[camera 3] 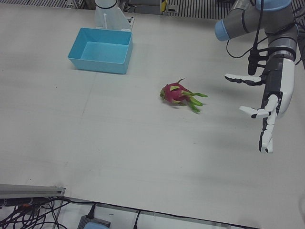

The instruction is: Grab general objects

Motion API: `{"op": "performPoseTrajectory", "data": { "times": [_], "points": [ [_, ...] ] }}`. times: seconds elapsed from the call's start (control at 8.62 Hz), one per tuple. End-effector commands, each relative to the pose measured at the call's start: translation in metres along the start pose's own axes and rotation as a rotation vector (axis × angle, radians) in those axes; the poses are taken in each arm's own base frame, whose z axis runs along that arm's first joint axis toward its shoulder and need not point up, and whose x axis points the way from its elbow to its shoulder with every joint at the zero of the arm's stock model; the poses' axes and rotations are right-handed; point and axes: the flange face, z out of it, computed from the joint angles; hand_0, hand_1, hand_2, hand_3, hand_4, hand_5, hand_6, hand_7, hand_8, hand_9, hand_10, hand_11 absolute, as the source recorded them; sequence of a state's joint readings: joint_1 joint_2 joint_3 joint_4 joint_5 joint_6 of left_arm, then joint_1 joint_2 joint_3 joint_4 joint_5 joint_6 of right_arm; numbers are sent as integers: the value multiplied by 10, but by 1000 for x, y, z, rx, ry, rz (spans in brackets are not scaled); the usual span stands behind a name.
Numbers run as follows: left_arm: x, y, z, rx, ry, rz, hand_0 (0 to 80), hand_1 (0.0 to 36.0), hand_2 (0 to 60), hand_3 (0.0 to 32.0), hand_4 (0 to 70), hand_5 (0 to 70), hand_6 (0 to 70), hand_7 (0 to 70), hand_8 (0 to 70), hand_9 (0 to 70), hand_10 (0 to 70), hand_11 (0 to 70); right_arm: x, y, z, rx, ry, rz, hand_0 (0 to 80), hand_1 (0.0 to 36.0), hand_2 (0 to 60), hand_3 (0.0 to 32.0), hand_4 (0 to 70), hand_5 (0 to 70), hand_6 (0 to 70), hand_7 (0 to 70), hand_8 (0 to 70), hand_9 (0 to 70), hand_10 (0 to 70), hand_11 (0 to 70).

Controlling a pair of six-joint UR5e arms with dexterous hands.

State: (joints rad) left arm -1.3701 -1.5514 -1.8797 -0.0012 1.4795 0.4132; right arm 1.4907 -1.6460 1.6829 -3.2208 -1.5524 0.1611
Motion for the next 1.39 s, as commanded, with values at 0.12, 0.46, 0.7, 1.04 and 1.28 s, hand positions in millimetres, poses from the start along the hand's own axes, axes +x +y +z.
{"op": "performPoseTrajectory", "data": {
  "times": [0.12, 0.46, 0.7, 1.04, 1.28],
  "points": [
    [54, 43, -47, -24, 63, 25, 766, 229, 0, 138, 30, 598, 2, 98, 0, 5, 2, 35, 0, 0, 0, 1, 0, -2, 0, 0, 0, 0, 0, 0, 0, 0, 0, 0, 0, 0],
    [-10, 40, -57, 0, -89, 179, 800, 289, 0, 122, 121, 700, 38, 139, 0, 13, 0, 25, 0, 0, 0, 1, 0, 0, 0, 0, 0, 0, 0, 0, 0, 0, 0, 0, 0, 0],
    [-29, 36, -73, 17, -174, 318, 800, 266, 0, 104, 111, 678, 31, 126, 0, 11, 3, 37, 0, 0, 0, 1, 0, 0, 0, 0, 0, 0, 0, 0, 0, 0, 0, 0, 0, 0],
    [-35, 35, -90, 19, -345, 535, 800, 272, 0, 120, 110, 584, 10, 116, 0, 8, 9, 47, 0, 0, 0, -1, 0, 0, 0, 0, 0, 0, 0, 0, 0, 0, 0, 0, 0, 0],
    [-29, 52, -108, 42, -464, 694, 800, 307, 0, 162, 68, 521, 0, 99, 0, 5, 12, 56, 0, 0, 0, 1, 0, 0, 0, 0, 0, 0, 0, 0, 0, 0, 0, 0, 0, 0]
  ]
}}
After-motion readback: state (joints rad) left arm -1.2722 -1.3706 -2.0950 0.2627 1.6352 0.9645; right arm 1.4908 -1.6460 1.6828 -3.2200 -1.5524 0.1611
